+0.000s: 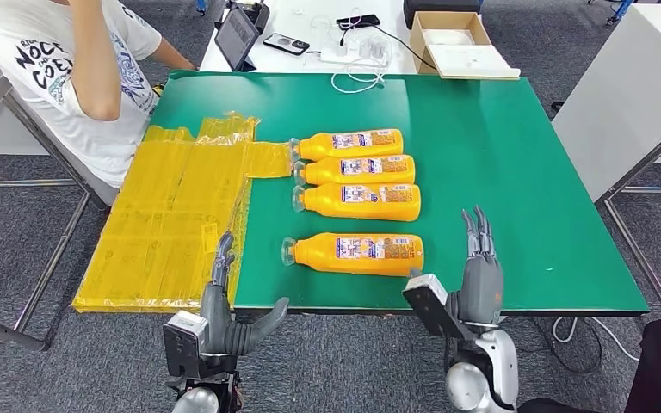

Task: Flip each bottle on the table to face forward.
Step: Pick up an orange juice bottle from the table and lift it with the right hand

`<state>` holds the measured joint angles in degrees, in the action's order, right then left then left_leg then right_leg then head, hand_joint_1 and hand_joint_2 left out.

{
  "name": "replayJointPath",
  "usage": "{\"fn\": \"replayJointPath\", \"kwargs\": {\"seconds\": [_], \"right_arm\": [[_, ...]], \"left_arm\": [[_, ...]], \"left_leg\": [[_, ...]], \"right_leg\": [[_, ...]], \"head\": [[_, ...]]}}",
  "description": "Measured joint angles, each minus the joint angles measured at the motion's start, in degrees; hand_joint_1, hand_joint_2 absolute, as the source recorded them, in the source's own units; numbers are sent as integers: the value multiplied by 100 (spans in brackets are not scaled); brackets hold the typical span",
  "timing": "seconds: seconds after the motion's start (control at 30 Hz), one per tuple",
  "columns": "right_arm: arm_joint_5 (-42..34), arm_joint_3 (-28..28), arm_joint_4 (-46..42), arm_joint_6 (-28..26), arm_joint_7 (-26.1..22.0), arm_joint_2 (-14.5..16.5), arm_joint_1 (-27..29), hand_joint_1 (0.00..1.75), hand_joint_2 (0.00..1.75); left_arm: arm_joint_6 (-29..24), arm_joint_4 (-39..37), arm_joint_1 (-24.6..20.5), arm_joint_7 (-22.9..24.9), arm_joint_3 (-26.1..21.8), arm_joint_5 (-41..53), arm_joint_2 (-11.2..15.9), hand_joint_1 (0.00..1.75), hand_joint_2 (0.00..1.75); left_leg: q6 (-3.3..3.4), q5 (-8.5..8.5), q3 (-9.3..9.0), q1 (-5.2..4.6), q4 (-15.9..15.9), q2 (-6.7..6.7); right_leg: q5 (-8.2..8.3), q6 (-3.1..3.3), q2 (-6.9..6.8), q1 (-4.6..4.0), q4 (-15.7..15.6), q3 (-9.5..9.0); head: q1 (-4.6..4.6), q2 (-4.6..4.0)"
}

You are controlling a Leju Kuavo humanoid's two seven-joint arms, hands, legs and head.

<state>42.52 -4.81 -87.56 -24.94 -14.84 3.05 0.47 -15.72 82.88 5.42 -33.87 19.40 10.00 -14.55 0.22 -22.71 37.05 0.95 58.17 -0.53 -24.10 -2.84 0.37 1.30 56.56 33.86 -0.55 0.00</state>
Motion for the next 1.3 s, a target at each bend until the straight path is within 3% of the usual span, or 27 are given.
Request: {"fn": "replayJointPath", "kwargs": {"seconds": [0.2, 0.57, 0.83, 1.1, 1.3], "right_arm": [[91, 70, 238, 164, 179, -238, -269, 0, 175], [123, 72, 388, 203, 218, -328, -325, 0, 175], [168, -35, 901, 1223, 752, -451, -779, 0, 175], [-337, -791, 2210, 2241, 593, -438, -1908, 0, 175], [-565, -1533, 2837, 1999, 533, -233, -2419, 0, 175]], "left_arm": [[37, 0, -5, 23, -51, 23, -15, 0, 175], [41, 0, -6, 25, -60, 23, -18, 0, 175], [242, -26, -12, 104, -130, 73, -45, 0, 175], [470, -181, -123, 149, -194, 109, -83, 0, 175], [527, -347, -213, 152, -194, 106, -97, 0, 175]], "left_leg": [[3, 2, 1, -7, 0, 0], [3, 2, 2, -7, 0, 0], [7, 6, 3, -8, 0, 1], [7, 13, 3, -7, 0, 3], [8, 19, 5, -6, 0, 1]], "right_leg": [[3, -4, 0, 5, 0, 0], [2, -4, -1, 5, 0, 1], [6, -7, 0, 5, 0, 0], [14, 0, 1, 4, 3, 2], [16, 5, -2, 4, 3, 4]], "head": [[1, 0], [1, 0], [1, 0], [1, 0], [1, 0]]}}
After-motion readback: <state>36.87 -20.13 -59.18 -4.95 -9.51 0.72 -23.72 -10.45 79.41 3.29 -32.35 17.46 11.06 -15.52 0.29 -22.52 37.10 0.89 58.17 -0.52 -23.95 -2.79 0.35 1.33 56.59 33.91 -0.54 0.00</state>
